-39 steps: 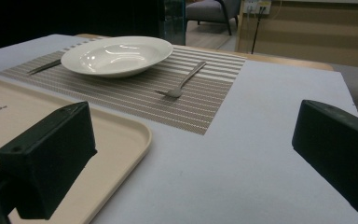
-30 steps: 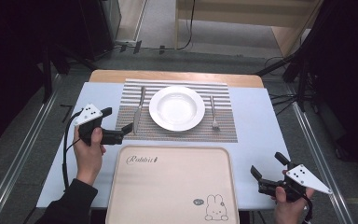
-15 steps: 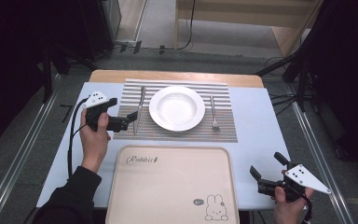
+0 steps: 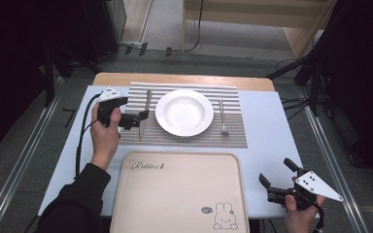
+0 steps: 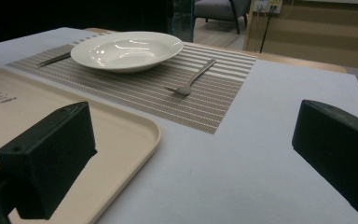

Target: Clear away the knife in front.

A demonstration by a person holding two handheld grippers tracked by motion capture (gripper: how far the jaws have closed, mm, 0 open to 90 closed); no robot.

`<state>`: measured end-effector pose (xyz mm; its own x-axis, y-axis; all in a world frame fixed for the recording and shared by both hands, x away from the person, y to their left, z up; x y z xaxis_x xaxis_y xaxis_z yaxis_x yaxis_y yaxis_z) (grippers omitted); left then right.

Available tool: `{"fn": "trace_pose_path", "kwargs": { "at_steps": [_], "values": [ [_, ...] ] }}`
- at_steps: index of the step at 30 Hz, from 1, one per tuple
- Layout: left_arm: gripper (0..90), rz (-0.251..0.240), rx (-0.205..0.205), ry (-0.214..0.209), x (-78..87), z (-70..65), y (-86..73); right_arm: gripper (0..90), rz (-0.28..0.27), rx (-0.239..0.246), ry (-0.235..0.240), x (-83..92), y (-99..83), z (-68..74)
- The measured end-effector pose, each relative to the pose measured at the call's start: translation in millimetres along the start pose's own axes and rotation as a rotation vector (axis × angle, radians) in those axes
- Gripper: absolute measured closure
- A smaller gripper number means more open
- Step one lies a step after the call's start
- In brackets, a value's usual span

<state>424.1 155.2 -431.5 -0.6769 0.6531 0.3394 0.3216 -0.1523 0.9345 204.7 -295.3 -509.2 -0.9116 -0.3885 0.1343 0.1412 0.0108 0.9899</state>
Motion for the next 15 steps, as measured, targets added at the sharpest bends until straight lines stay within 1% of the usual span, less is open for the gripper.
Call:
{"fn": "trace_pose_path", "kwargs": {
  "at_steps": [9, 10, 15],
  "values": [
    [0.0, 0.026, 0.012, 0.007, -14.2, 8.2, 6.8, 0.0, 0.0, 0.001, 0.008, -0.5, -0.2, 0.9],
    [0.0, 0.021, 0.029, 0.002, -17.4, 10.1, 8.7, 0.0, 0.001, 0.001, 0.008, -0.6, -0.3, 0.8],
    [0.0, 0.025, 0.038, 0.004, -22.7, 13.2, 12.1, 0.0, 0.003, 0.0, 0.008, -0.9, -0.7, 0.5]
  ]
}}
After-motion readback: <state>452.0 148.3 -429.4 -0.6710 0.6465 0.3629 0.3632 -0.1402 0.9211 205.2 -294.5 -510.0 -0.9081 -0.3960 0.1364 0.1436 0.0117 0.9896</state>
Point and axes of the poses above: each handheld gripper's, and its own axes: x roughly backward along the jaws, y roughly out of its top, z roughly to its left, the point moved 5 cm from there along -x, roughly forward along the jaws, and after that the axes turned 9 degrees about -z, right-handed, at the moved point
